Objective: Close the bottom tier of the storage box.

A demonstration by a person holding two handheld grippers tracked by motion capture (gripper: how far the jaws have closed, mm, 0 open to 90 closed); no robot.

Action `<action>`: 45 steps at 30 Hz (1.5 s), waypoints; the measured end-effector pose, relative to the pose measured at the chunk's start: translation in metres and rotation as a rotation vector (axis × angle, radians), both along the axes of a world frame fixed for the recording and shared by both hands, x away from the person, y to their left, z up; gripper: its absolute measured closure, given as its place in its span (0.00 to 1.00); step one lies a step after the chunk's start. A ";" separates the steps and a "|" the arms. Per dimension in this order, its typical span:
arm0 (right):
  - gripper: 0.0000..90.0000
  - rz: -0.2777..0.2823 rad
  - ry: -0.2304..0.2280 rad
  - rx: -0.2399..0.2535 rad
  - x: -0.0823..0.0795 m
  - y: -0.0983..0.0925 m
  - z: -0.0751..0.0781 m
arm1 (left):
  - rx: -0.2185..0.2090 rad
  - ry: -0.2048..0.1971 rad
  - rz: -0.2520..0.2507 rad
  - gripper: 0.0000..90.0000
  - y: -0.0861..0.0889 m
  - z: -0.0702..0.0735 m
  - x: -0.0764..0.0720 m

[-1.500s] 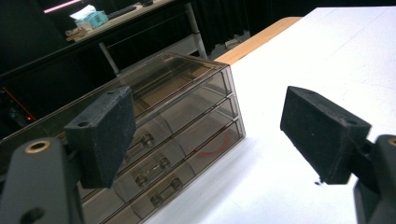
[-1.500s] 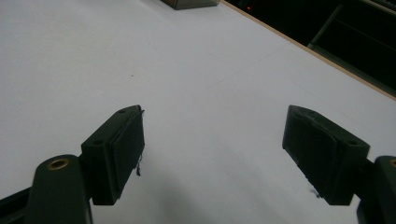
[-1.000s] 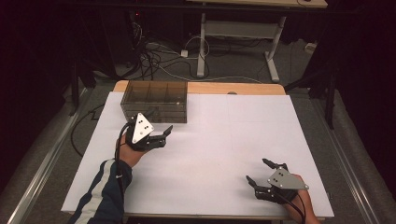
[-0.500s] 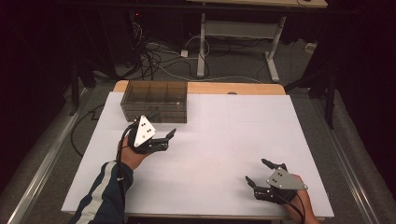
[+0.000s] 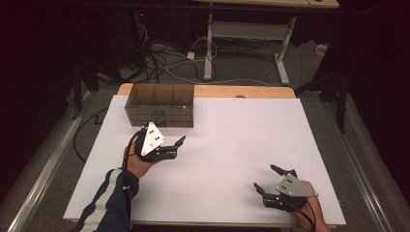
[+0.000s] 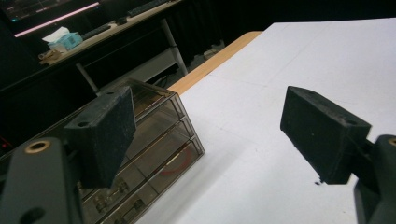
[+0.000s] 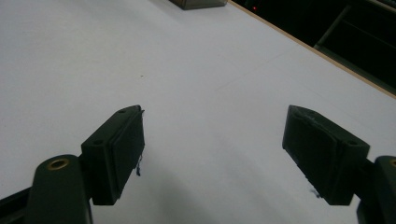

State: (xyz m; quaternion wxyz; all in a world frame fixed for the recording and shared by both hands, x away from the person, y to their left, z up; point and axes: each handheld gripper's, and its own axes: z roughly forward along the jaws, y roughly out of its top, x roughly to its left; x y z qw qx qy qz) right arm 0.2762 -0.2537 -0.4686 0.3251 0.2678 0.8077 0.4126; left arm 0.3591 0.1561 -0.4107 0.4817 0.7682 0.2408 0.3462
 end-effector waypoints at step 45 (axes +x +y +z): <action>0.24 0.045 0.006 0.001 -0.005 0.008 0.003 | 0.042 -0.021 -0.090 0.20 -0.008 -0.001 -0.039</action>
